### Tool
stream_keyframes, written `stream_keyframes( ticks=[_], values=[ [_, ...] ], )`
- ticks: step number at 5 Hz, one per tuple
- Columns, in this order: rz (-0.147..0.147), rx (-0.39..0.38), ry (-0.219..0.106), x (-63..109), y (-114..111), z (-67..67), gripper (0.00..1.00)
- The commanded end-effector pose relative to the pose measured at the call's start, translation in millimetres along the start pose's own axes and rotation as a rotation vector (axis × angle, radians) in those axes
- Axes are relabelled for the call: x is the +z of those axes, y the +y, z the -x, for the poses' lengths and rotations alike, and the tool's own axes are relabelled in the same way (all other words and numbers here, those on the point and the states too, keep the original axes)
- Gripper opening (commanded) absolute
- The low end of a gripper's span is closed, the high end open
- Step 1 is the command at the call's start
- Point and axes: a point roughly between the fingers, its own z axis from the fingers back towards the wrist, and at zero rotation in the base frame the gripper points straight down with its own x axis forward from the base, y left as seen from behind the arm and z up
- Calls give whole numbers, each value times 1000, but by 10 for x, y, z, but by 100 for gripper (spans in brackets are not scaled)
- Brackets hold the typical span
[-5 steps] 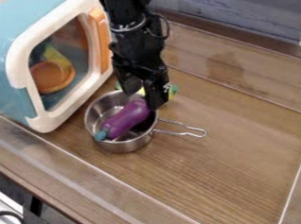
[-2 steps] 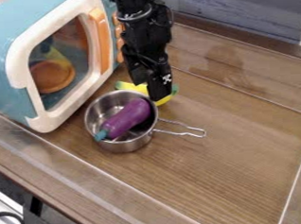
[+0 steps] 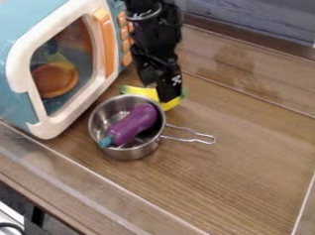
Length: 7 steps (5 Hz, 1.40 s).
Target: Put the banana in the silver pot
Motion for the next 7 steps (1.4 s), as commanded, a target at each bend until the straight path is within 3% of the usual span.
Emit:
stream_keyframes(
  ticks=[1,3,5,6,7],
  values=[
    [-39,30,-36,68,5,-173,100],
    [-52,41,-36,-81,282,-173,100],
    [-59,92,-35,-322,283,-183,100],
    [-52,81,-29,-288,191,-197,0],
    [-40,84,-24,-135,72,-201,0]
  ],
)
